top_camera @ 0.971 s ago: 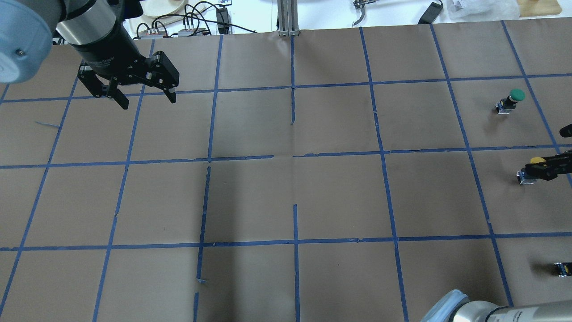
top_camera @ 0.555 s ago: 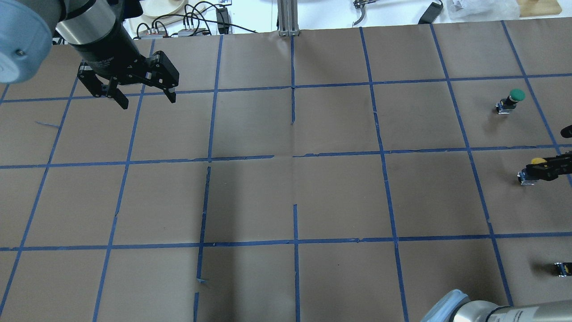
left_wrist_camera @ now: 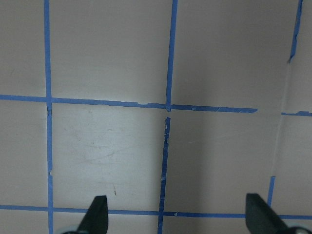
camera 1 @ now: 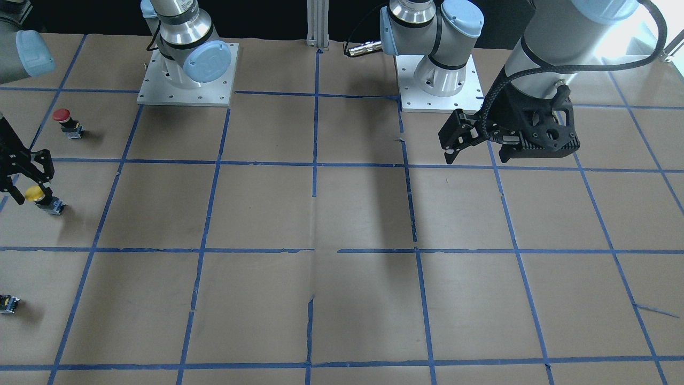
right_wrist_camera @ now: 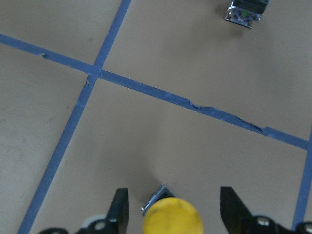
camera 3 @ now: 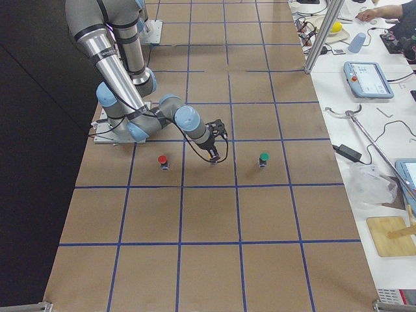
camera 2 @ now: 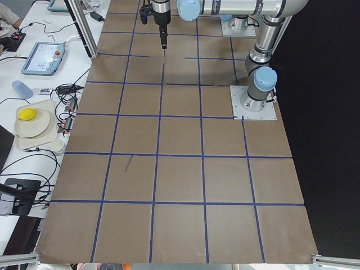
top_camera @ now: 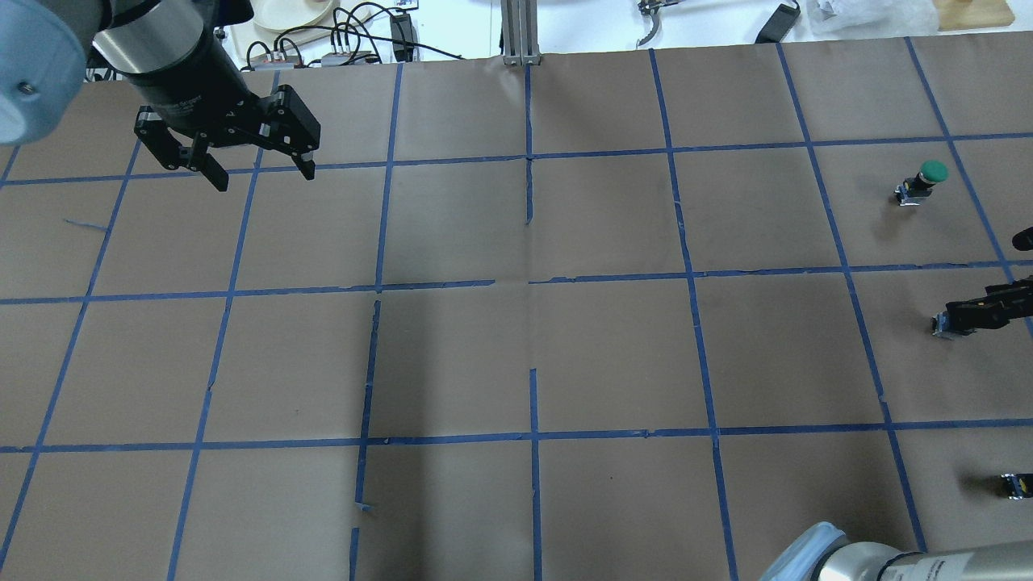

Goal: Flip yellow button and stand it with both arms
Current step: 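Open the right gripper to release the standing yellow button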

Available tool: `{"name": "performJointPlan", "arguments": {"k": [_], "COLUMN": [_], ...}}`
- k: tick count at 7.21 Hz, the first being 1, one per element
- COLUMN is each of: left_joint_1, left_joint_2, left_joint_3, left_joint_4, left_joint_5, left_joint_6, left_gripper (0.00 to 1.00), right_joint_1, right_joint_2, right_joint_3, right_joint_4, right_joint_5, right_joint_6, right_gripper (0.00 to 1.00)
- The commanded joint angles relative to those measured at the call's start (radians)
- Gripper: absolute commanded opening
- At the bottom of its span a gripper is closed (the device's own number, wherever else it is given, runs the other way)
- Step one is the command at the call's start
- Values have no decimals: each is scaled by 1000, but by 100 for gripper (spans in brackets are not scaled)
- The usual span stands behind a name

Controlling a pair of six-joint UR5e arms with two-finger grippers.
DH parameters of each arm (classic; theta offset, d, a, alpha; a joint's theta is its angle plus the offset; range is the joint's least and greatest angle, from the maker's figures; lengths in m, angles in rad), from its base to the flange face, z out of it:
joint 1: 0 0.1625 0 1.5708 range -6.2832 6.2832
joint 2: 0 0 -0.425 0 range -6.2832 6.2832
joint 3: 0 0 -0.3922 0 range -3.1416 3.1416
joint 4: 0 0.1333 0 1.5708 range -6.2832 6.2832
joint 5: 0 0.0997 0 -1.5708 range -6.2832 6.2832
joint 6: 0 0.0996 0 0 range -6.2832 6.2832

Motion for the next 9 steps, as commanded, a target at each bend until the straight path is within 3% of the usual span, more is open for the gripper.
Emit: {"name": "performJointPlan", "arguments": {"k": [1,3,5,7,9], "left_joint_1": [3,6,6,9,12], "left_joint_2": [0,0,3,4,4], "left_joint_3": [2,5,3,5,5], "left_joint_4": [0,0,-2,-2,-2], "left_joint_5": [0,-2,-2,-3,-3], "left_joint_6": [3,3,4,6,7], "left_gripper": [100,100,100,100,100], "right_joint_1": [2,20,76,241,470], "right_joint_2": [-8,-38,-61,-77,-197], "right_joint_3": [-3,-37,-217,-348,-370], "right_joint_4": [2,46,352,524,703], "right_joint_5": [-3,-63,-108,-192,-230], "right_joint_6": [26,191,321,555,980], "right_gripper": [99,100,100,100,100]}}
